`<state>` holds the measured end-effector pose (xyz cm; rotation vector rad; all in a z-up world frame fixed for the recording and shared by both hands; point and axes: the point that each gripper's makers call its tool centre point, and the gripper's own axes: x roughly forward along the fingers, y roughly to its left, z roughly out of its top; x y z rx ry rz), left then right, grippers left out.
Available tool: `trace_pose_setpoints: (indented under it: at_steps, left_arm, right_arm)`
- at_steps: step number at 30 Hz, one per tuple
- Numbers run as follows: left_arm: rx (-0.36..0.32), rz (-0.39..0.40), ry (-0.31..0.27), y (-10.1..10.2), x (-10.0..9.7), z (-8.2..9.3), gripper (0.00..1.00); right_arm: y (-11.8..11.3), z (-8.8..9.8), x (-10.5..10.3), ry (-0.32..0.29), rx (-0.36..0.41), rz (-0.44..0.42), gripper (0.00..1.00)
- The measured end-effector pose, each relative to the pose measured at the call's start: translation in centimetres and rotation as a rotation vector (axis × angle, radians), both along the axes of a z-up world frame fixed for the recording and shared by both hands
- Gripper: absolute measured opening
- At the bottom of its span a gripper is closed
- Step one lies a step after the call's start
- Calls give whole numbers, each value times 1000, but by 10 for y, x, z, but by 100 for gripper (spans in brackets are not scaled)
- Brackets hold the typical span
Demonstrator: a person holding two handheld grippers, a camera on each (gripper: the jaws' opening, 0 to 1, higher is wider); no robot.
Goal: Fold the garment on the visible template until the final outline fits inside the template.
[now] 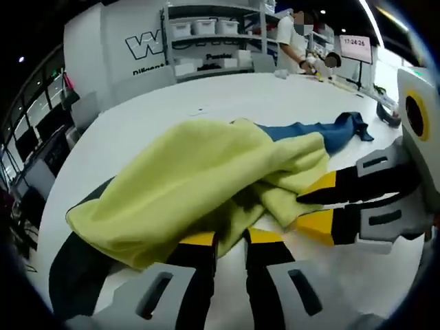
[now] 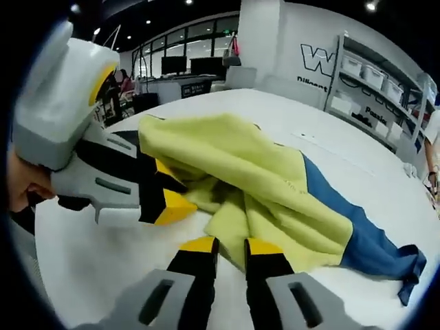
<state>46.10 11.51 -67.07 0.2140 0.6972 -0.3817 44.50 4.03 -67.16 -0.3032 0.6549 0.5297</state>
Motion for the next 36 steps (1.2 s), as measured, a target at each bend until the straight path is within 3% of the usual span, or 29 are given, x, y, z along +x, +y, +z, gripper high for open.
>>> trace_pose_setpoints:
  at_steps: [2,7,13,21,30,36]
  left_arm:
    - [9,0,-6,0,1,0,6]
    - [-22,13,2,3,1,6,5]
    - [-23,-21,-58,13,-1,41,5]
    - [-50,-12,-84,25,-12,66,5]
    - [-101,1,-156,46,-15,112,5]
    - [-107,-34,-133,56,-24,123,5]
  right_arm:
    - [-4,1,1,-1,2,-6,0]
    - [-9,10,0,-2,25,-3,0]
    - [-21,33,-7,-49,-4,67,0]
    - [-34,60,-12,-107,-26,85,0]
    - [-53,106,-15,-181,17,89,0]
    - [-68,117,-20,-150,56,64,0]
